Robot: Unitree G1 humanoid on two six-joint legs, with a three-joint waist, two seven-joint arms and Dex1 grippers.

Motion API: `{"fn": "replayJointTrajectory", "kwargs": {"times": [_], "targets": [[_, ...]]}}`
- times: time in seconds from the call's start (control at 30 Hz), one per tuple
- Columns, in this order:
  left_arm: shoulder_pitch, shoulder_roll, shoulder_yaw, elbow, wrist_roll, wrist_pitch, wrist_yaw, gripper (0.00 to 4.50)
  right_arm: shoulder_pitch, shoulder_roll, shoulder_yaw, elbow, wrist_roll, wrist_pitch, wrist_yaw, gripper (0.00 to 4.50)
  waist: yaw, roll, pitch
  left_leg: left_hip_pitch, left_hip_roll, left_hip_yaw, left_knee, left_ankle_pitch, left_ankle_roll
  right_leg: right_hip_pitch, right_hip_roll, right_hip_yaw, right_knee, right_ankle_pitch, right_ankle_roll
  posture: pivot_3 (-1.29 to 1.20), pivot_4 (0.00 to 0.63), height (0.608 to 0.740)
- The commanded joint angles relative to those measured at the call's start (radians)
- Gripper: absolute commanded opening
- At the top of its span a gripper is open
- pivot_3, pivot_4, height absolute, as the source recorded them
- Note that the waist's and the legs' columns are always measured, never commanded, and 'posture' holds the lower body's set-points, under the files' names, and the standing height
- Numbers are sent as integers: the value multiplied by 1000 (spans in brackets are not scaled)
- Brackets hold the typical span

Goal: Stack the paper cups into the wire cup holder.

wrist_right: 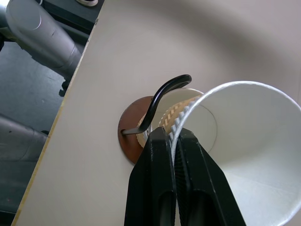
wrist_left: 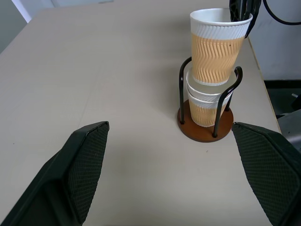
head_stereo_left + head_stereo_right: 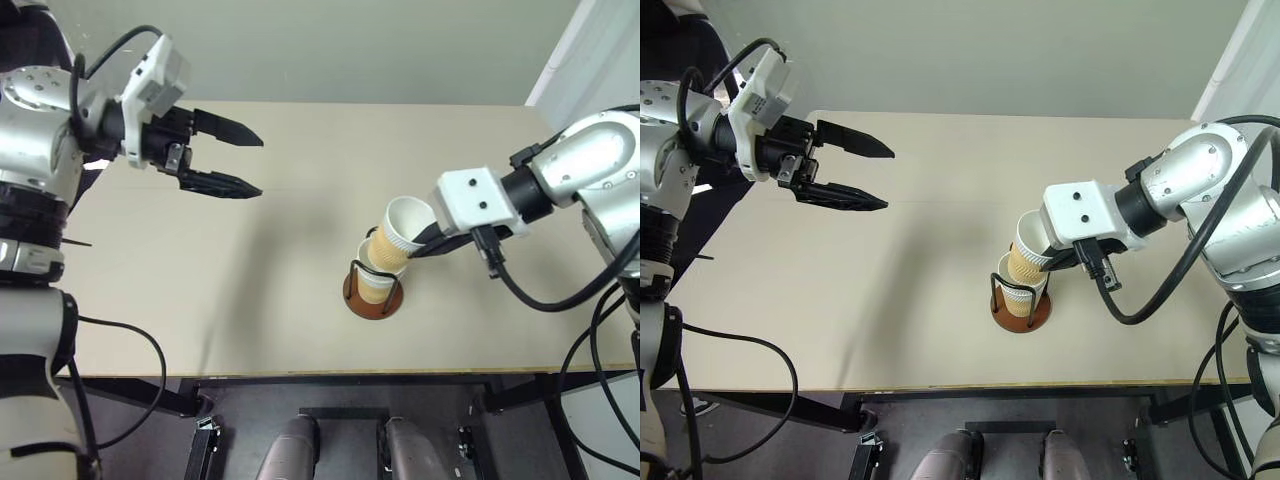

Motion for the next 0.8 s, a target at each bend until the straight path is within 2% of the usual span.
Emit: {"fn": "replayJointTrajectory", "kwargs": {"times": [0.03,0.07,0.17,0.37,0.5,0.63,0.8], "targets": [[-16,17,26,4,-1,-18,-29,4500,0,12,0,-18,-13,-5,-7,61,0,0,0,0,0,0,0,0,0,0,0,0,0,0,0,0,150,740],[-18,17,23,6,1,-19,-29,4500,0,15,7,-14,-20,-7,-8,61,0,0,0,0,1,0,0,0,0,0,0,0,0,0,0,0,150,740],[-20,16,17,13,2,-25,-29,4500,-4,37,15,-2,-33,-7,-20,669,-1,0,0,0,1,0,1,0,0,0,0,0,0,1,-1,0,150,740],[-19,6,18,28,6,-36,-29,4500,-31,120,-32,26,-9,99,-108,2767,-2,0,0,1,2,0,1,0,0,0,1,0,0,1,-2,0,150,740],[-9,-4,42,39,8,-18,-29,4500,-62,161,-126,45,68,250,-188,2767,-1,0,0,0,1,1,1,1,-1,-1,2,-1,1,1,-2,0,150,740],[-8,-60,122,110,50,27,5,4500,-59,222,-342,166,156,405,-367,2767,2,-1,-1,0,1,1,1,1,-1,-1,1,0,0,1,-2,0,150,740],[6,-143,237,159,85,30,124,4500,14,288,-493,353,135,359,-600,2767,4,-1,-1,1,1,1,1,1,-1,0,0,0,0,3,-4,0,150,740]]}}
